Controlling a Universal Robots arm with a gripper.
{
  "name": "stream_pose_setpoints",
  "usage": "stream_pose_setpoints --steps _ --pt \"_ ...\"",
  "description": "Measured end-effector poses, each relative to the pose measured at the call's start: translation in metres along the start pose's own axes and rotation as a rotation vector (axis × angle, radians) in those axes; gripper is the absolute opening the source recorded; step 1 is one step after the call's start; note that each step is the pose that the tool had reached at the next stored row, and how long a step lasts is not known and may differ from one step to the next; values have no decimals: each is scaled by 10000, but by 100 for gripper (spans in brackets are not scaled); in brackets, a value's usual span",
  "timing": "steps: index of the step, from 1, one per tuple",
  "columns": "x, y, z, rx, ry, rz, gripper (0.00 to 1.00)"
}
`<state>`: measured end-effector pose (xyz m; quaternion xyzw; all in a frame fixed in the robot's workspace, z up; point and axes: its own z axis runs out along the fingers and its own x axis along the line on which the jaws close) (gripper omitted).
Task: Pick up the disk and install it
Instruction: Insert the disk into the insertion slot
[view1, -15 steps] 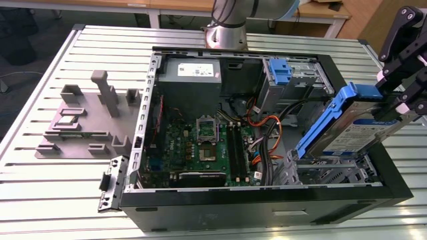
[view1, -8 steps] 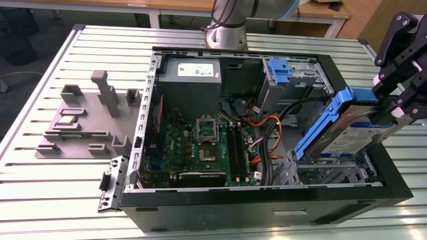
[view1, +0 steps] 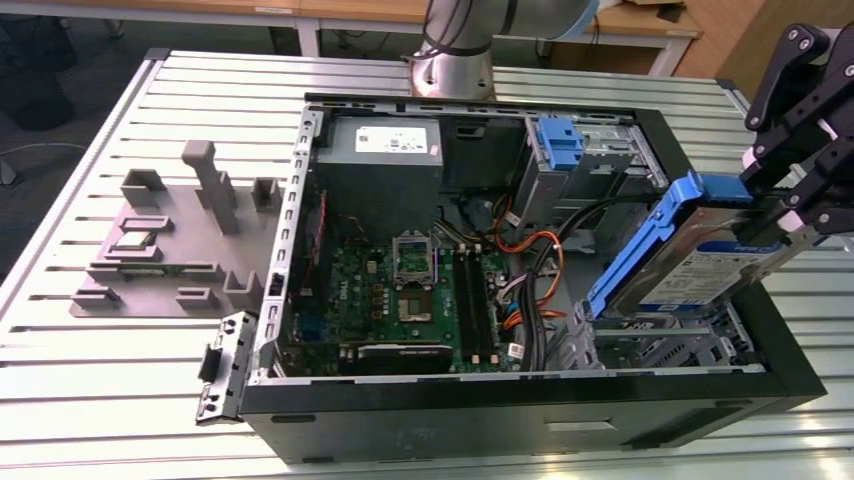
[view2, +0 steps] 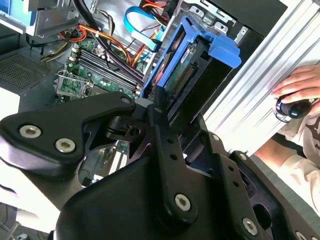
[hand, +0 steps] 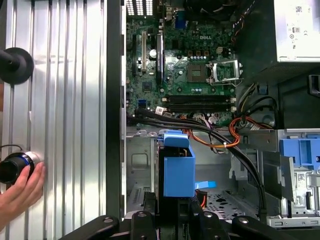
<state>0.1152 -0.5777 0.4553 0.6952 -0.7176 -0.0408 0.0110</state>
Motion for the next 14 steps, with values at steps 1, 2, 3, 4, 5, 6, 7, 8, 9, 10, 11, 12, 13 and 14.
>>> stream_pose_setpoints --steps 1,2,3,4,5,6,7,8,9,10,11,12,13,14 --pt "-1 0 12 0 -2 0 35" --pt "-2 -1 17 0 -1 -3 35" --pt "-3 -1 17 0 0 -4 35" --pt "-3 -1 16 0 0 -4 35" --pt "-3 -1 16 0 2 -5 35" --pt "-4 -5 17 0 3 -6 35" --pt "-5 -10 17 -1 3 -9 35" --pt "-5 -12 18 -1 4 -10 35" --pt "-5 -13 19 -1 3 -11 35" --pt "-5 -14 23 -1 0 -12 35" --pt "-5 -15 31 0 -1 -13 35" --pt "-5 -16 40 -1 0 -14 35" --pt "-6 -17 46 -1 0 -14 35" --pt "-6 -17 48 -1 0 -14 35"
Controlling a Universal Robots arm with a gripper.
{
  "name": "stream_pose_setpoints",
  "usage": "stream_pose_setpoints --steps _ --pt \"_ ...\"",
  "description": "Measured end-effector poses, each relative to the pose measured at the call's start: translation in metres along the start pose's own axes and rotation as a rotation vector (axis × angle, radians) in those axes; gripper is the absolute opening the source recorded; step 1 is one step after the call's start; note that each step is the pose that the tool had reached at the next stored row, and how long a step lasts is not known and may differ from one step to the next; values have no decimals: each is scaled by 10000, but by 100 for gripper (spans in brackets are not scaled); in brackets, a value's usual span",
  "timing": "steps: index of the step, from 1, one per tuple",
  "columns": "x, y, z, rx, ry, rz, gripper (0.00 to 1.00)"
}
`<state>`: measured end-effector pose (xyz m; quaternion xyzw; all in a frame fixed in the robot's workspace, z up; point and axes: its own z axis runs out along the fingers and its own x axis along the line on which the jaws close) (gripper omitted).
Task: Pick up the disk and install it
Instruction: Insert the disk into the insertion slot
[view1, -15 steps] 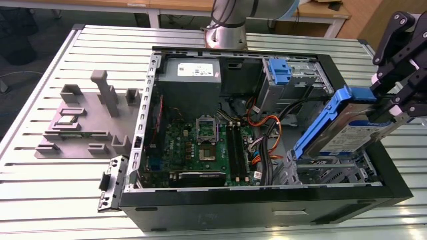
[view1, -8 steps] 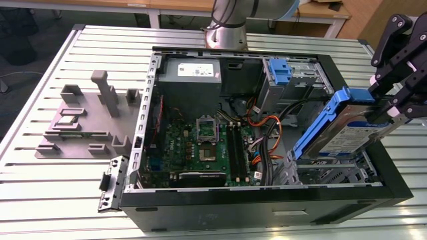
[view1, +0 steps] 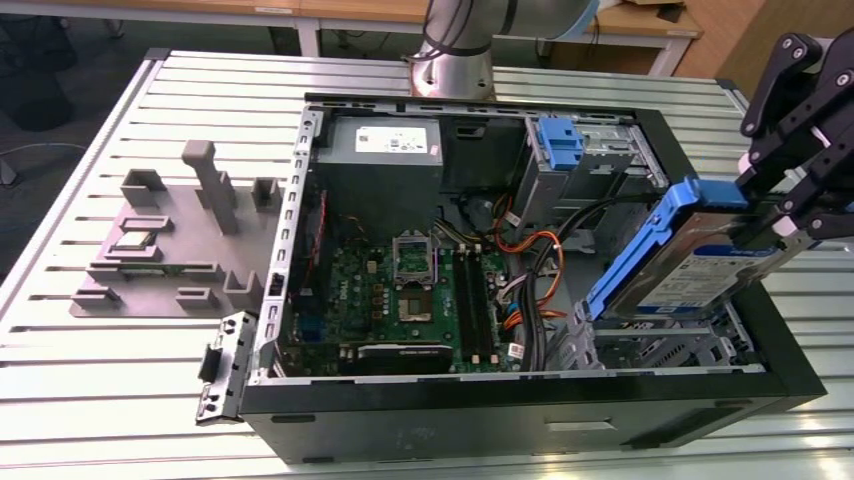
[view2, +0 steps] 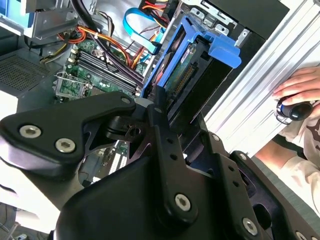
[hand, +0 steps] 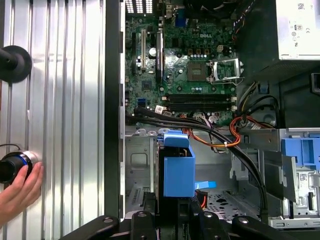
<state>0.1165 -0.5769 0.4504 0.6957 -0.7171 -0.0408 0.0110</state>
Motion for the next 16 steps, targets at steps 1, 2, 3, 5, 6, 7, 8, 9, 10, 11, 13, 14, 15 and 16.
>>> stream_pose_setpoints --steps 1,2,3,5,6,7,8,9,10,11,13,14,15,16 --pt "-1 0 3 0 2 0 35" --pt "-2 -2 6 0 1 -2 35" --pt "-2 -3 6 0 2 0 35" --pt "-2 -3 6 0 3 -1 35" --pt "-2 -3 7 0 2 0 35" --pt "-2 -3 7 0 2 -1 35" --pt "-2 -3 7 0 3 -1 35" --pt "-2 -3 7 0 2 0 35" --pt "-2 -3 7 0 3 0 35" --pt "-2 -3 8 0 2 0 35" --pt "-2 -3 8 0 3 0 35" --pt "-2 -3 11 0 1 0 35" --pt "-2 -4 18 0 0 0 35" --pt "-1 -5 30 0 2 -1 35"
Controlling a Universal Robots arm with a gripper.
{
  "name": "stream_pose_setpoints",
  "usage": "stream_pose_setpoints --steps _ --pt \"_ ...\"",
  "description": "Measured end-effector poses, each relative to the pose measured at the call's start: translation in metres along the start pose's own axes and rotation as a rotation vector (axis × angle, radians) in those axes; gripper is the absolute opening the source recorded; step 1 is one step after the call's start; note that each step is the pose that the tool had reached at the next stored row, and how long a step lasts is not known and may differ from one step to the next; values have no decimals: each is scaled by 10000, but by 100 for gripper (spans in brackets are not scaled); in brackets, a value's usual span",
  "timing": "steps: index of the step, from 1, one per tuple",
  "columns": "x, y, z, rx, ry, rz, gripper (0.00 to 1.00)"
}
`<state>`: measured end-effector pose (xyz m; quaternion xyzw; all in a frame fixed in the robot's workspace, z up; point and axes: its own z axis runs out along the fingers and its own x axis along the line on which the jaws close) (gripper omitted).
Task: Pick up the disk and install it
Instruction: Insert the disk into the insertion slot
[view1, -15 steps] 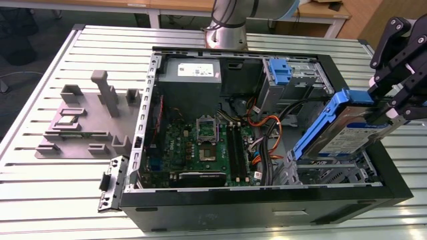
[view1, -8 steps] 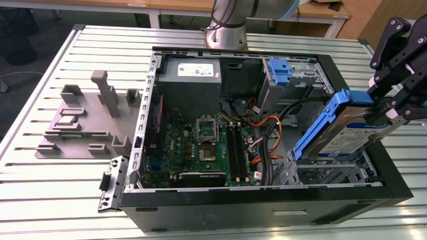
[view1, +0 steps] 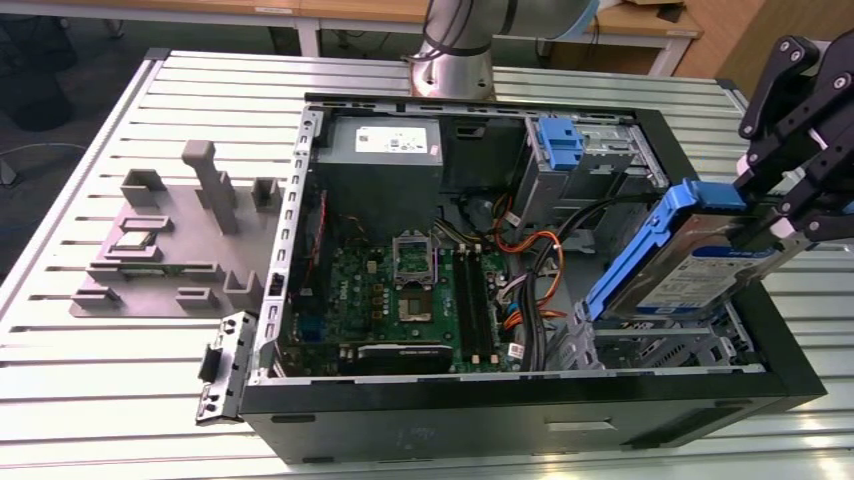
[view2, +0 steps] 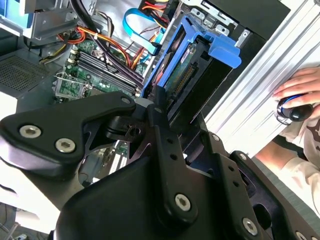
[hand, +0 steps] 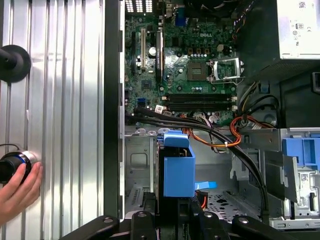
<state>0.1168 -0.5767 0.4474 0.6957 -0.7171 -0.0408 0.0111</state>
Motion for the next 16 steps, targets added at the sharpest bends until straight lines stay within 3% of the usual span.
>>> stream_pose_setpoints --steps 4,5,16 --pt "2 -3 44 0 0 0 35" --pt "5 -9 123 0 1 0 35" --pt "14 -24 321 0 0 0 35"
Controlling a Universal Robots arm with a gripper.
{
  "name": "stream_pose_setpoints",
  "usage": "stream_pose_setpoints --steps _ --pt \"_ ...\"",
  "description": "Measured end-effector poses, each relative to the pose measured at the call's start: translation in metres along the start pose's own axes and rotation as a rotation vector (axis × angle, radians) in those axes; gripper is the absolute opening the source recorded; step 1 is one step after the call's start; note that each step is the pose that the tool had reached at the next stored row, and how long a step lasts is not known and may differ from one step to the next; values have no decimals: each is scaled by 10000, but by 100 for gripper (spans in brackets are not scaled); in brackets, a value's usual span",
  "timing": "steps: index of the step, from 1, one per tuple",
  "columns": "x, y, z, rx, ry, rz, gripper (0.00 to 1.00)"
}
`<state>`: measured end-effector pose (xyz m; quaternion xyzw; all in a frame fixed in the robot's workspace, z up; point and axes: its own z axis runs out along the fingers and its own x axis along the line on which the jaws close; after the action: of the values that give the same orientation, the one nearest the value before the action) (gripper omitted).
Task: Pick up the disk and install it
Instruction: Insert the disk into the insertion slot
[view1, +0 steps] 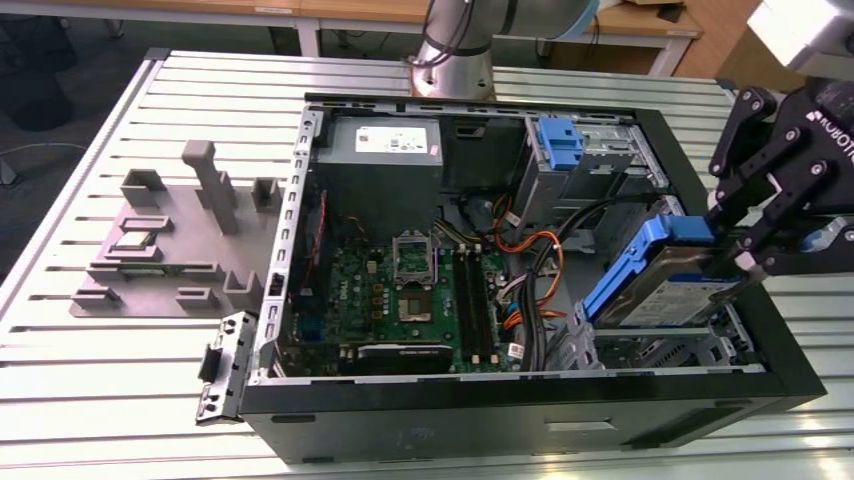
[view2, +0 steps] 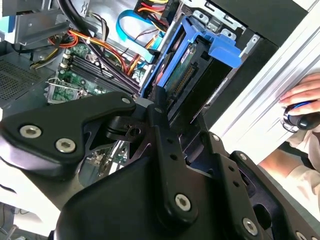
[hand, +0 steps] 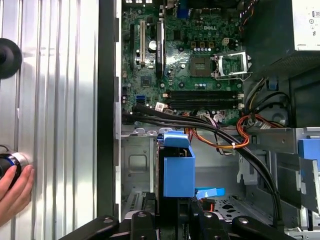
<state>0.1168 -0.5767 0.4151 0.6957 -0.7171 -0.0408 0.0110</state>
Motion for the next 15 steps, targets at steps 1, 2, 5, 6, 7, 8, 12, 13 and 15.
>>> stream_pose_setpoints --steps 1,2,5,6,7,8,12,13,15 --pt "0 -1 15 0 1 0 35" --pt "1 -2 29 0 1 0 35" --pt "3 -5 66 0 0 0 35" --pt "3 -6 82 0 0 0 35" --pt "4 -7 100 0 0 0 35" --pt "5 -9 117 0 1 0 35" --pt "6 -12 165 0 1 0 35" --pt "6 -12 164 0 5 0 35" --pt "7 -12 164 0 5 0 35"
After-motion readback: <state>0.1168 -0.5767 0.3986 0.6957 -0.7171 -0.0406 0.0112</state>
